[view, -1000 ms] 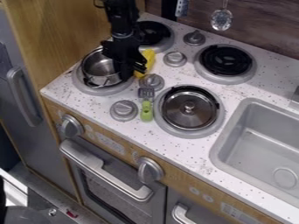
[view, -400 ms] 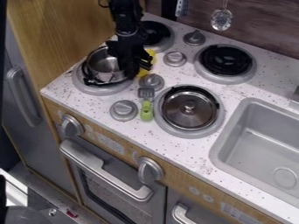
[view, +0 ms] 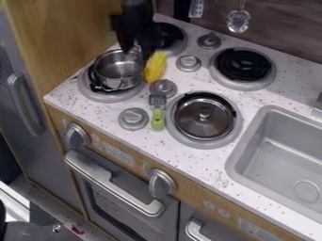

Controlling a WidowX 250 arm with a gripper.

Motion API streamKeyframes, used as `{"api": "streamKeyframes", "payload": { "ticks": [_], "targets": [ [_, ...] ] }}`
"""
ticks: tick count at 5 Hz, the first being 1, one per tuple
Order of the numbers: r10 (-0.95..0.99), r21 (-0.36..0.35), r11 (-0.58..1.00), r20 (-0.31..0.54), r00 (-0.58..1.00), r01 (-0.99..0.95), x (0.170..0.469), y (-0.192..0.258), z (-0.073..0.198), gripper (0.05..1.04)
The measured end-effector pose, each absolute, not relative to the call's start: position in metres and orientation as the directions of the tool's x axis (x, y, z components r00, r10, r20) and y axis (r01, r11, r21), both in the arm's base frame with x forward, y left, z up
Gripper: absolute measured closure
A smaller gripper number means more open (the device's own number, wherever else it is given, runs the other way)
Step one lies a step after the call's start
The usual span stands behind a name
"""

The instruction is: Put the silver pot to the lower left burner of the stove

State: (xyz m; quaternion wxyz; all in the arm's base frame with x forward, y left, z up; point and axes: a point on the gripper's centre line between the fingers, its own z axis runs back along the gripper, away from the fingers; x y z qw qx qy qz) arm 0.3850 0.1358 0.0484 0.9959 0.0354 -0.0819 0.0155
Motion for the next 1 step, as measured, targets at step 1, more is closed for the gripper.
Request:
{"api": "streamKeyframes", "payload": {
  "ticks": [1],
  "targets": [
    [0.004,0.055,0.998,0.138,0.99,-0.012,0.3753,0.1168,0.0512,0.068]
  ]
}}
